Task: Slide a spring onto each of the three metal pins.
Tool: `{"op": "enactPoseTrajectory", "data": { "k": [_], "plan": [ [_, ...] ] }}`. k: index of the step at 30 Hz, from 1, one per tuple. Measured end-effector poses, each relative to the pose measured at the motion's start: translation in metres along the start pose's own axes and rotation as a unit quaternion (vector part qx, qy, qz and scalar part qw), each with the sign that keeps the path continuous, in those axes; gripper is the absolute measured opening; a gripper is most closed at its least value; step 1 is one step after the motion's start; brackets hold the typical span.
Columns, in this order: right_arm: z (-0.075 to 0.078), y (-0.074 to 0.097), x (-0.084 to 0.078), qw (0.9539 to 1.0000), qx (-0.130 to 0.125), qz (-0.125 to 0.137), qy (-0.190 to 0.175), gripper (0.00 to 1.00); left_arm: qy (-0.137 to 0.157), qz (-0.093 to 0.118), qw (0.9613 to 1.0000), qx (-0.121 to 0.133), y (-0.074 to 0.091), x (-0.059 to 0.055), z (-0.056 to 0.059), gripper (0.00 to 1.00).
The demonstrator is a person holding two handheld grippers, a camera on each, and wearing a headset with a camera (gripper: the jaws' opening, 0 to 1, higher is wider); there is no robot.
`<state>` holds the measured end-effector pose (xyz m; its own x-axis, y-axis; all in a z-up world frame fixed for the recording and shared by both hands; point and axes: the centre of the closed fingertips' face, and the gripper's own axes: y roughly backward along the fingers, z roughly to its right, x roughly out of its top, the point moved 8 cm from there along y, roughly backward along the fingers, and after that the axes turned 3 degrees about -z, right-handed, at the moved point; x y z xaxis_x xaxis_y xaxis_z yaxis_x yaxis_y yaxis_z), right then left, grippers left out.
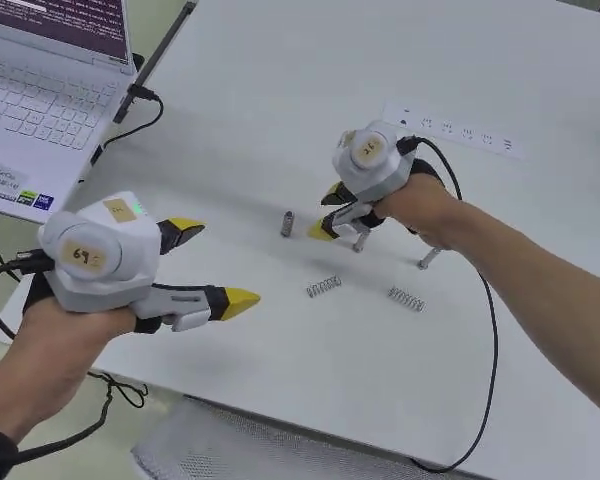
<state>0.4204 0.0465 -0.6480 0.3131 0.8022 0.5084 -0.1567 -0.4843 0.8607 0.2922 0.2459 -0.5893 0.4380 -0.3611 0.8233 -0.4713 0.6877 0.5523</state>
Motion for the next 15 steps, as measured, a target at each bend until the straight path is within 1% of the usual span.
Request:
{"op": "enactPoseTrajectory", "data": {
  "k": [3,6,11,12,15],
  "plan": [
    [-0.001,0.005,-0.003,0.9999,-0.005,0.01,-0.01,0.35,-0.001,-0.001,1.0,0.0,0.001,0.0,0.001,0.65],
    [-0.003,0.013,-0.006,0.9992,-0.013,0.029,-0.023,0.35,-0.002,-0.002,1.0,0.0,0.001,0.0,0.001,0.65],
    [-0.004,0.024,-0.011,0.9982,-0.026,0.042,-0.034,0.37,-0.003,-0.003,1.0,-0.001,0.001,0.001,0.002,0.66],
    [-0.004,0.029,-0.013,0.9974,-0.031,0.051,-0.04,0.38,-0.004,-0.003,1.0,-0.002,0.001,0.001,0.003,0.66],
    [-0.006,0.037,-0.018,0.9961,-0.039,0.063,-0.048,0.38,-0.005,-0.004,1.0,-0.002,0.0,0.002,0.003,0.66]
  ]
}}
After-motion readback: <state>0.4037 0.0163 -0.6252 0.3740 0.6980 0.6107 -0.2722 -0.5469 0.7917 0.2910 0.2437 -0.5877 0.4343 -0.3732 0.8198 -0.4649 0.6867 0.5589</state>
